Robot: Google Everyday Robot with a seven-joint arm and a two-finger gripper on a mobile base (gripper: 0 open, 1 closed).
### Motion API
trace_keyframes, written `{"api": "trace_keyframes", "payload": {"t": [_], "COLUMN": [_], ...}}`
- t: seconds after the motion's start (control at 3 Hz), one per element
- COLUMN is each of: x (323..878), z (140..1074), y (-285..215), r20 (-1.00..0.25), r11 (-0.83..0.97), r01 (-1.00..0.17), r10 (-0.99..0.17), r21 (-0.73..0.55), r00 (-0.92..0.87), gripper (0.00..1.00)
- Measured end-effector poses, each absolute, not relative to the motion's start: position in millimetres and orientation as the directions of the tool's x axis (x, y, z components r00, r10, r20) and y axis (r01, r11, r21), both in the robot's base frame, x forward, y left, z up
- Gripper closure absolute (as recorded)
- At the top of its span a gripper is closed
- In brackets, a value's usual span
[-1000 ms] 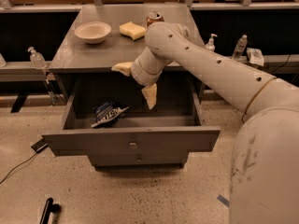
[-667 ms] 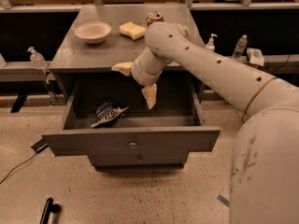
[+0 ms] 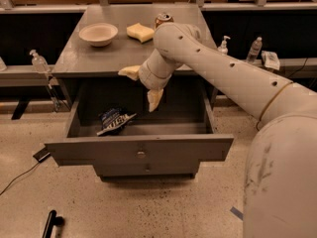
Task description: Pick blue chip bag from top drawer and place on counter
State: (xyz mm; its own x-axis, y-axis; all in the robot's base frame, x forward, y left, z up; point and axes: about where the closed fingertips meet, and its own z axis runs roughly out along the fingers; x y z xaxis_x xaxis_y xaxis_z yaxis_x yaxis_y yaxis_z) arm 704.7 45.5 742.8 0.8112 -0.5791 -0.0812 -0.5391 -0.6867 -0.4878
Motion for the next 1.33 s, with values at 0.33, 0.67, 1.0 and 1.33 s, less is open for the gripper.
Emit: {"api": "trace_keyframes", "payload": {"t": [0.33, 0.67, 1.0, 1.33], "x": [705, 705, 705, 659], "z": [744, 744, 744, 752], "y": [45, 46, 46, 82], "r20": [-0.081, -0.081, -0.081, -0.056], "r11": [-0.687, -0.687, -0.687, -0.762], "r01": [-0.539, -0.539, -0.539, -0.385], "r10": [-0.579, -0.579, -0.579, -0.419], "r21": [-0.488, -0.488, -0.488, -0.520], "r00": [0.811, 0.811, 0.811, 0.906], "gripper": [0.22, 0.24, 0.05, 0.00]}}
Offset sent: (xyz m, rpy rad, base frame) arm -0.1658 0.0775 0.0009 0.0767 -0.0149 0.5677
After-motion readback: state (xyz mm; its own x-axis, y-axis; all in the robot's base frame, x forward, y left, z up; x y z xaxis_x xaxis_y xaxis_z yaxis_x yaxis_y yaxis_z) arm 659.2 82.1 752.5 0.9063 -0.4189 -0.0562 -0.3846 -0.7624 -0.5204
